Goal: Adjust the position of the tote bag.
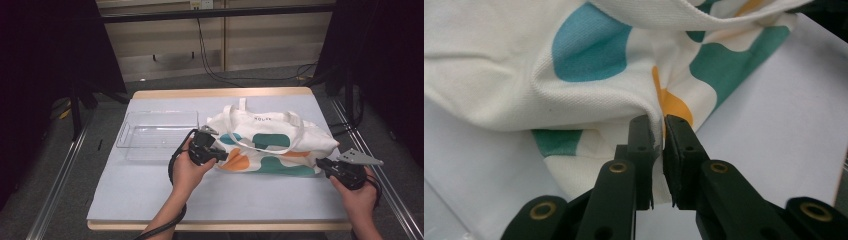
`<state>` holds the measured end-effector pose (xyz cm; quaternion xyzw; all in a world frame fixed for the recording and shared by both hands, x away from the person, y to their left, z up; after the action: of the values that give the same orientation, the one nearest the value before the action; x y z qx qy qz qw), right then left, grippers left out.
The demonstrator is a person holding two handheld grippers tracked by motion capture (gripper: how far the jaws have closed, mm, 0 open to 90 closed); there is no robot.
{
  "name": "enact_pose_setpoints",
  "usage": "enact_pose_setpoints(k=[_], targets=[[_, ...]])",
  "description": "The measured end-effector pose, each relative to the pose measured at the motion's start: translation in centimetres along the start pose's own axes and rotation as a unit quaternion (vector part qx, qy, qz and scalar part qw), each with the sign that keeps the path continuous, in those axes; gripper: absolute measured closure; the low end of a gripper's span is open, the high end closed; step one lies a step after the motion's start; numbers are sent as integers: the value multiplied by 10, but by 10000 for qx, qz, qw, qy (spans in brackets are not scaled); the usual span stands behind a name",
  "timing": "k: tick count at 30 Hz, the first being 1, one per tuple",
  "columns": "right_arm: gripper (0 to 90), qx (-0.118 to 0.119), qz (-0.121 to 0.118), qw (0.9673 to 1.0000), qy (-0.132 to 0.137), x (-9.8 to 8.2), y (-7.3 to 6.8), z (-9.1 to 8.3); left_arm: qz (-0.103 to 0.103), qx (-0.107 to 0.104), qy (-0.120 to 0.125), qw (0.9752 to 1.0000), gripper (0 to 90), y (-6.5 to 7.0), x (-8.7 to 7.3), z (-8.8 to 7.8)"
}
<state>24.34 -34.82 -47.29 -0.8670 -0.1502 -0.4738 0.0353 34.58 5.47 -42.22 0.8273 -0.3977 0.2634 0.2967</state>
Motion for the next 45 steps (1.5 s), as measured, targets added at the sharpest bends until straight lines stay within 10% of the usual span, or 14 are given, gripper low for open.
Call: enact_pose_setpoints(k=[23, 45], targets=[[418, 52, 169, 9998, -40, -1, -6, -28, -49, -92, -13, 9999, 709, -3, -4, -5], [383, 455, 54, 9990, 4, 10, -29, -30, -19, 196, 373, 9991, 313, -13, 10, -20]])
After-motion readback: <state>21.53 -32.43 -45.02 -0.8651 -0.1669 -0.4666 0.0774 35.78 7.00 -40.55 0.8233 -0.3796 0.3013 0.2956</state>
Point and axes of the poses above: each handheld gripper's, and its own axes: z roughly forward along the jaws, x roughly out of its top, y roughly to its right, the point moved 1 cm from there along z, roughly forward along the jaws, and after that the axes turned 2 degrees about -x, right-handed, at the moved point
